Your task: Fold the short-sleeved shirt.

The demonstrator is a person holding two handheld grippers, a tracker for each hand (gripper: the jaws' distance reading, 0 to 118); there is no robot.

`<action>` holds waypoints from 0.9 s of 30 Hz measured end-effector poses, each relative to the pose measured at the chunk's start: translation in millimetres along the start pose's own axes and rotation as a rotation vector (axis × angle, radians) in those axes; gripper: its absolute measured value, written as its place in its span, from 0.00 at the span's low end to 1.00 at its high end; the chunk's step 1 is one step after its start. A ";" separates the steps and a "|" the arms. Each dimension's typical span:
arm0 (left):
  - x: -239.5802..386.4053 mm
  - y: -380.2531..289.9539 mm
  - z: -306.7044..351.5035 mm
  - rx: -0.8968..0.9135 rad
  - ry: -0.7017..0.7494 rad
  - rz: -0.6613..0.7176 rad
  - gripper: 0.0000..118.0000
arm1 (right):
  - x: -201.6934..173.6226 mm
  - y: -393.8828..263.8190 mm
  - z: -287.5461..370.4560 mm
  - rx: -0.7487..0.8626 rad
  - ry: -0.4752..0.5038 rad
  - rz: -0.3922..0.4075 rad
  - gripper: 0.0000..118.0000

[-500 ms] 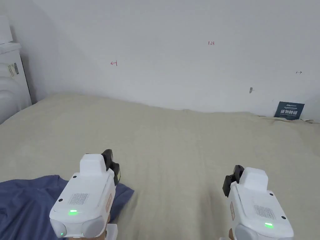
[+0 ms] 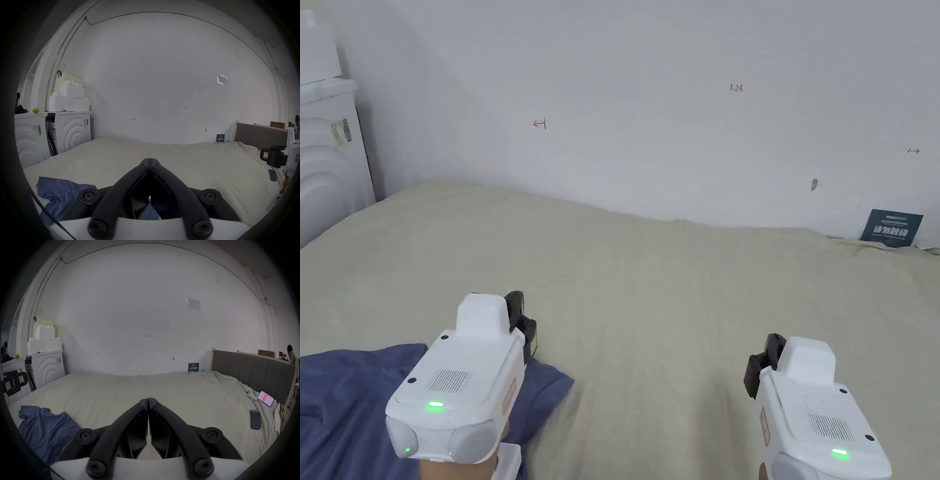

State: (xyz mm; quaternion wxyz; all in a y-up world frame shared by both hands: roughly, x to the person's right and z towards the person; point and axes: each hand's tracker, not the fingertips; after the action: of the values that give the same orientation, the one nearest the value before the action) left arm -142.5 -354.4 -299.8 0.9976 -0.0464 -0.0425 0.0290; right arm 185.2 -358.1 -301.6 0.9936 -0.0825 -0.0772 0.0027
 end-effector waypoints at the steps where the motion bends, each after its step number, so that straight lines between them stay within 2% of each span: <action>1: -8.2 3.2 -16.3 -0.018 0.002 -0.003 0.00 | -2.5 -0.4 0.0 -0.001 0.005 0.009 0.01; 4: -28.9 1.2 -15.3 -0.052 0.010 -0.012 0.00 | -10.5 -2.0 0.3 -0.003 0.041 0.023 0.01; 13: -116.7 -14.3 12.0 -0.164 0.173 0.051 0.00 | -61.6 -8.5 -8.8 -0.035 0.160 0.052 0.01; 20: -179.7 -64.4 -13.8 -0.495 0.131 0.182 0.00 | -101.4 -24.3 -17.3 -0.092 0.245 0.070 0.01; 22: -176.5 -71.2 -13.0 -0.561 0.116 0.199 0.02 | -109.3 -29.7 -18.1 -0.108 0.259 0.079 0.01; 23: -178.3 -78.9 -17.3 -0.607 0.105 0.186 0.06 | -111.6 -32.4 -19.1 -0.115 0.268 0.082 0.01; 24: -179.3 -84.8 -21.8 -0.661 0.112 0.165 0.17 | -113.9 -34.9 -20.0 -0.123 0.271 0.086 0.01; 26: -175.1 -88.7 -23.9 -0.716 0.109 0.145 0.45 | -117.2 -39.1 -20.8 -0.134 0.278 0.094 0.01; 27: -174.5 -93.5 -25.7 -0.737 0.098 0.149 0.63 | -117.3 -41.1 -21.7 -0.138 0.280 0.097 0.01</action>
State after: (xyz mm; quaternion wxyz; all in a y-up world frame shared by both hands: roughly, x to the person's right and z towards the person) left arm -308.7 -460.4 -330.7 0.9100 -0.4065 0.0014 0.0818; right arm 72.3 -404.3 -333.9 0.9853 -0.1539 0.0660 0.0340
